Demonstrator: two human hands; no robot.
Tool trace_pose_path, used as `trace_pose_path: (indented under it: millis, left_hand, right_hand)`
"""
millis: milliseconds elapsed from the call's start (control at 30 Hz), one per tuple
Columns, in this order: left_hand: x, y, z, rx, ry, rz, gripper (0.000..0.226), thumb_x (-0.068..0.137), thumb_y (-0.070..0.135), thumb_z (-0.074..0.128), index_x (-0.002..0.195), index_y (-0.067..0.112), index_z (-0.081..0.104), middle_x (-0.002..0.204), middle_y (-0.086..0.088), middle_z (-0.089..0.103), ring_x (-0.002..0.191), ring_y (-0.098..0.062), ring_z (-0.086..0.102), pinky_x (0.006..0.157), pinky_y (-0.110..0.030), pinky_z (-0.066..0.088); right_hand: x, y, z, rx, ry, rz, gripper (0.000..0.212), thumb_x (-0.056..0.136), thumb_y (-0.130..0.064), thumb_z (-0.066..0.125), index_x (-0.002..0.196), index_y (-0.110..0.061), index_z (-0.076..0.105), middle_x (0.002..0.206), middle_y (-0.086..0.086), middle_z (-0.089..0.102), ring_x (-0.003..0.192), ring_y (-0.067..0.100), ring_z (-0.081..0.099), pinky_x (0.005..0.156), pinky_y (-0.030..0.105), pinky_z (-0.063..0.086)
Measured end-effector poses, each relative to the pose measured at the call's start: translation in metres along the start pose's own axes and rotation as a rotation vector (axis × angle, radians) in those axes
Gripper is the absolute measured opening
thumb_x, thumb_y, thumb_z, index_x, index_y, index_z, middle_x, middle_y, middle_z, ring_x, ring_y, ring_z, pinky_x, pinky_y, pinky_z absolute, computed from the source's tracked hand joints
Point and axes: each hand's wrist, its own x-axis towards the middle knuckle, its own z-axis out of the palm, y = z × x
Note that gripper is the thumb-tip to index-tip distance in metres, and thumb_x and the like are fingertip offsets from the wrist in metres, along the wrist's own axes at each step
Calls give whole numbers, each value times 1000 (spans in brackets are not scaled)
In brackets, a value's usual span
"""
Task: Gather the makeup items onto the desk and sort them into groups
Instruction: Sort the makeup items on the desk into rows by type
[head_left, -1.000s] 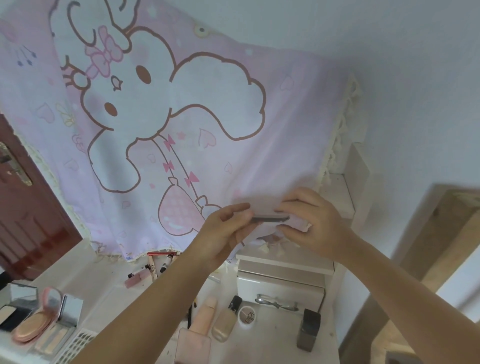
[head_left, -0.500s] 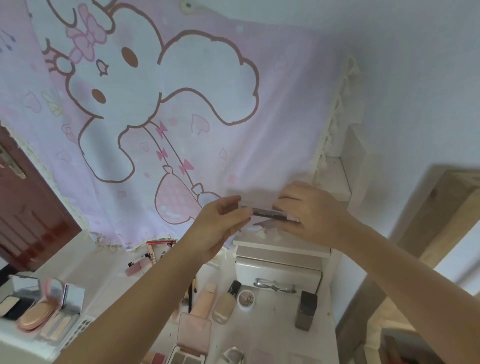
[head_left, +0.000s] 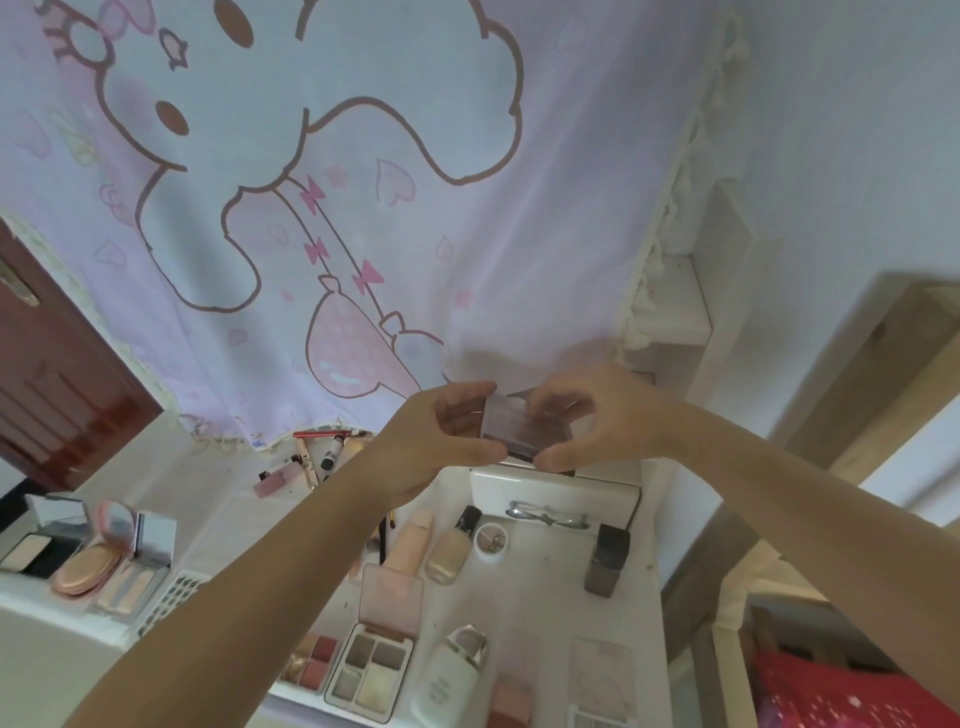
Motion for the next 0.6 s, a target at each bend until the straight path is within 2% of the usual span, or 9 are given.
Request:
trace_pose_path:
  millis: [100,167,233,333,400,467,533,567,600]
  left_hand:
    - [-5,-13,0,16,-48,-11,63,64,-26,59,108,20,54,98,6,67,85,-2,67,67,-15,53]
    - [-8,-22,-1,-16,-81,-36,65,65,-26,57,110,21,53,100,8,67,88,-4,67,69,-17,54]
    - [-9,-31,-2,-84,-99,-90,62,68,-28,52,109,19,53,100,7,68,88,-5,68,69,-18,55]
    - [-9,-53,-5,-104,-106,-158,56,70,-30,47,103,15,57,88,5,73,83,-7,69,69,-18,55]
    - [-9,-74,-4,-47,-69,-216,56,69,-32,47,99,14,58,78,6,74,76,-4,69,67,-17,55]
    - [-9,-97,-2,79,-20,-274,56,68,-31,51,102,13,57,75,9,71,70,-1,67,64,-13,54]
    - [-7,-118,3,274,-9,-303,55,70,-23,58,114,10,53,81,8,64,72,-2,63,61,-8,51]
    - [-6,-128,7,368,-15,-310,56,71,-18,60,119,9,51,85,7,61,74,-3,60,61,-5,49]
    - [-4,-137,11,451,-22,-315,57,72,-14,62,123,8,49,88,5,60,75,-5,57,60,-2,46]
  right_hand:
    - [-2,7,4,208,-7,38,26,68,-14,76,90,-5,65,80,-6,64,75,6,60,79,24,49]
    - [-3,12,5,261,-42,57,19,72,-16,72,88,-7,66,77,-9,63,72,2,61,76,21,50]
    - [-3,20,7,309,-107,84,24,75,-22,66,91,-4,64,79,-5,63,69,-2,61,68,12,50]
    - [0,35,16,348,-144,179,27,85,-20,61,98,4,62,87,7,63,67,-4,62,62,7,48]
    - [3,45,27,222,-100,201,20,89,-19,55,93,-2,65,85,5,65,65,-4,61,62,6,48]
    - [6,54,41,-24,-66,182,18,91,-20,52,81,-12,64,76,-1,61,63,1,55,59,10,43]
    - [11,63,61,-239,-94,184,32,93,-20,46,62,-22,51,64,-7,50,59,7,44,55,20,34]
    - [14,69,72,-305,-108,201,36,94,-19,43,59,-23,44,63,-7,47,60,11,42,56,23,30]
    - [16,75,83,-362,-112,218,33,94,-17,41,61,-18,44,67,-3,50,64,15,43,58,25,30]
